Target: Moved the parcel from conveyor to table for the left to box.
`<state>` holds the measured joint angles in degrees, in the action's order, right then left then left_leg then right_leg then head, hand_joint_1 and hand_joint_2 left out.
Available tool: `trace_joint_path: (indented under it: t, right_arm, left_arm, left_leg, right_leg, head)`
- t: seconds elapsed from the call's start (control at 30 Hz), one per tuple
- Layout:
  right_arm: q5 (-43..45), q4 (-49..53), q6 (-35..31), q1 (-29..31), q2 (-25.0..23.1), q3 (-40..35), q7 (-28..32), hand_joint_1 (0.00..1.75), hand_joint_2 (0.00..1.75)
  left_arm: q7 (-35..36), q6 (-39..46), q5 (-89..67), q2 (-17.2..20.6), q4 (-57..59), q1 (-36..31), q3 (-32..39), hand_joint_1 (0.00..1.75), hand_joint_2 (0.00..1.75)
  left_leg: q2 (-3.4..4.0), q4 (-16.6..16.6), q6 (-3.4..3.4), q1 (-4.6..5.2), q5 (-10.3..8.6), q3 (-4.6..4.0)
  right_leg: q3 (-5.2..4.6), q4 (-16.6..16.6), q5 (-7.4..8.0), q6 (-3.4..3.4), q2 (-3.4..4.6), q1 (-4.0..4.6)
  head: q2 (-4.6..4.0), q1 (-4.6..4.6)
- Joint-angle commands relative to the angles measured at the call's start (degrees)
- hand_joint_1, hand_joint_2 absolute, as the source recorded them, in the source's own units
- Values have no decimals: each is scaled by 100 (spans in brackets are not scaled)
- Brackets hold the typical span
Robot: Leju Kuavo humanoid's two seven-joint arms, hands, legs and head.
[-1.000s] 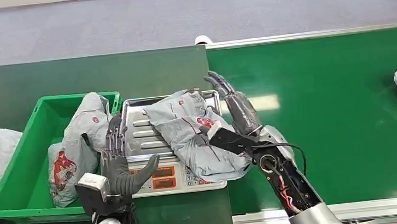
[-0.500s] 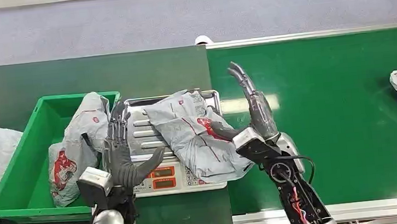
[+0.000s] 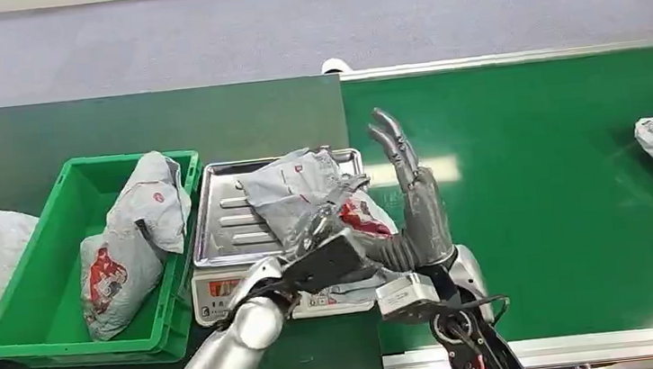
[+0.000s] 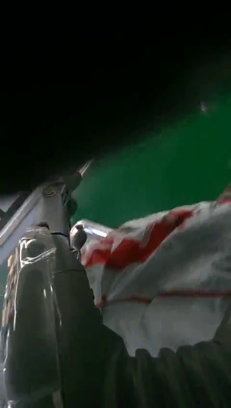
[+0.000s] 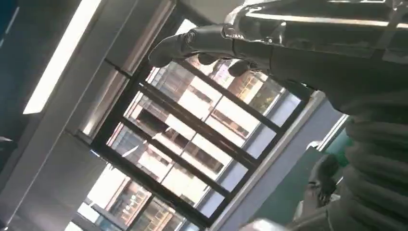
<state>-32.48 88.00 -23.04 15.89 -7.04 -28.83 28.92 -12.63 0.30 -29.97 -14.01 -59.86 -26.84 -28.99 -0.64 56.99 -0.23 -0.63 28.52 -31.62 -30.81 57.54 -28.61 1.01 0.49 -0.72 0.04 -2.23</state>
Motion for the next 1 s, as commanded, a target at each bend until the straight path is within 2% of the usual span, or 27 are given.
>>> trace_joint_path:
  t: [0.03,0.13,0.17,0.2,0.23,0.43,0.53,0.63,0.8,0.87,1.0]
  right_arm:
    - [60,510,27,222,15,-534,-32,0,175]
    - [58,451,29,269,-5,-523,-78,0,175]
    - [59,438,31,282,-16,-524,-82,0,175]
    - [59,426,29,289,-22,-524,-84,0,175]
    - [60,423,32,294,-29,-526,-88,0,175]
    - [74,451,38,311,-79,-505,-138,0,175]
    - [77,502,77,288,-105,-469,-148,0,175]
    - [72,565,163,266,-136,-412,-138,0,175]
    - [47,561,191,254,-157,-359,-139,0,175]
    - [45,554,180,246,-162,-340,-139,0,175]
    - [18,627,171,181,-143,-305,-118,0,175]
  left_arm:
    - [121,-204,-171,-343,2043,-791,-530,0,175]
    - [115,-244,-170,-385,2194,-870,-559,0,175]
    - [111,-251,-167,-385,2214,-885,-556,19,175]
    - [109,-254,-165,-392,2243,-902,-553,119,175]
    - [108,-255,-163,-393,2248,-919,-549,134,175]
    - [114,-147,-170,-441,2604,-1090,-540,145,175]
    - [212,102,-369,-446,2771,-1166,-651,159,175]
    - [393,430,-762,-415,3200,-1283,-753,162,175]
    - [595,484,-1094,-431,3512,-1357,-869,171,175]
    - [556,537,-1052,-428,3497,-1315,-802,169,175]
    - [-54,1141,-621,-372,3053,-1092,-251,175,175]
  left_leg:
    - [12,-4,2,5,-4,1]
    - [13,-4,-1,5,-4,1]
    - [14,-4,0,6,-3,3]
    - [14,-2,0,4,-1,3]
    - [22,-7,-1,6,-4,5]
    - [28,-5,1,6,-1,4]
    - [33,-13,1,6,-8,3]
    - [31,-7,-1,6,-2,3]
    - [22,-8,0,8,-1,5]
    - [31,-11,0,8,0,8]
    - [29,-10,0,9,1,5]
  right_leg:
    - [-3,-1,5,-4,2,-4]
    - [-6,1,5,-7,5,-3]
    - [-6,3,4,-6,8,-5]
    - [-5,2,4,-5,10,-3]
    - [-7,0,7,-7,13,-4]
    - [-7,2,6,-5,20,-4]
    - [-7,-6,13,-8,20,-3]
    - [-7,1,7,-7,21,-4]
    - [-2,2,4,-5,17,-7]
    - [-3,0,7,-6,28,-6]
    - [-4,2,6,-5,29,-7]
  head:
    - [0,4]
    - [0,4]
    - [0,4]
    - [0,4]
    - [0,4]
    - [0,4]
    - [0,6]
    - [0,6]
    - [0,4]
    - [0,6]
    - [0,4]
